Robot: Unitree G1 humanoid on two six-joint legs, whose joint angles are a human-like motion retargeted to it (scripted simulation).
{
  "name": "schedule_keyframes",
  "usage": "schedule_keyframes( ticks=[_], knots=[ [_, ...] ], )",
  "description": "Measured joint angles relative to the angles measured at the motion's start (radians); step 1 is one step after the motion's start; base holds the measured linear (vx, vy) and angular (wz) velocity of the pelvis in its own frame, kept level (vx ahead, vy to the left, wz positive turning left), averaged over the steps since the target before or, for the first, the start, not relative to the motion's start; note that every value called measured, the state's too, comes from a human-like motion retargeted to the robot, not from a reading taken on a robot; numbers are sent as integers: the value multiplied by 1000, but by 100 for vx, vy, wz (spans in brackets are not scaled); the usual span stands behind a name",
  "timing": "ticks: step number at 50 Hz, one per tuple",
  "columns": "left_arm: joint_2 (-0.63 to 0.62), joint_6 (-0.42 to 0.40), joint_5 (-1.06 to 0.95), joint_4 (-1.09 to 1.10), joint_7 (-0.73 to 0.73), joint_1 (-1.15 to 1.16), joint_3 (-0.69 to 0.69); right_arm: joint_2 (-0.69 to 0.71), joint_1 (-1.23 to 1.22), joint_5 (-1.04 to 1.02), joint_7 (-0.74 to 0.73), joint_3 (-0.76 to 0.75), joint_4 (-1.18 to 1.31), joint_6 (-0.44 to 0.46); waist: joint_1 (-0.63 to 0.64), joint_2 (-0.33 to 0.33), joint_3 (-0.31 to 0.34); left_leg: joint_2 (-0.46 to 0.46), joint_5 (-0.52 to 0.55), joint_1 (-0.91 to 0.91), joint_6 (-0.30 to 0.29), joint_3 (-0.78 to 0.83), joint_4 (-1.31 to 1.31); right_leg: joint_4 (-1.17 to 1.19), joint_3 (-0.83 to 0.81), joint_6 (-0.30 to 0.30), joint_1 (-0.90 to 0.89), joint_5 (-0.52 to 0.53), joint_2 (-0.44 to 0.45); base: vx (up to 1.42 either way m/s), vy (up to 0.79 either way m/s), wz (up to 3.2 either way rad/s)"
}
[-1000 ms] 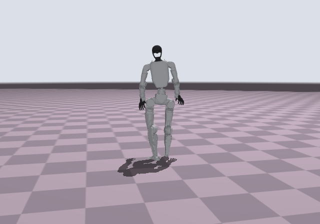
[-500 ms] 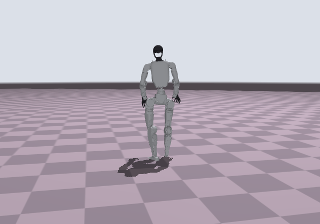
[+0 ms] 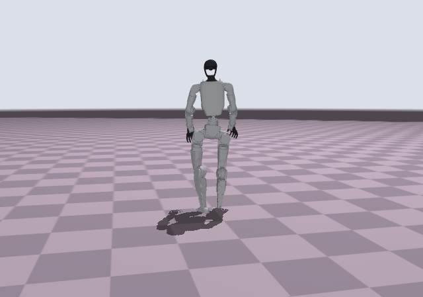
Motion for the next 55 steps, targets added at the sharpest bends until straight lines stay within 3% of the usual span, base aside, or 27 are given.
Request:
schedule_keyframes(
  ticks=[25, 55],
  knots=[
    [-10, 30, -18, 51, -26, 2, 3, 6, 4, -13, 86, 66, 22, 14, 15, 17, 7, 31, -35, -2, 0, -20, 96, -25, -4, -19, 55, -7, 9, 0, 0, 0],
    [-13, 37, 17, 56, -25, 2, -27, 0, 19, -4, 87, 70, 14, 20, 8, 29, 1, 33, -41, 4, -8, -32, 100, -22, -18, -26, 67, -18, 10, 0, 0, 0]
  ],
)
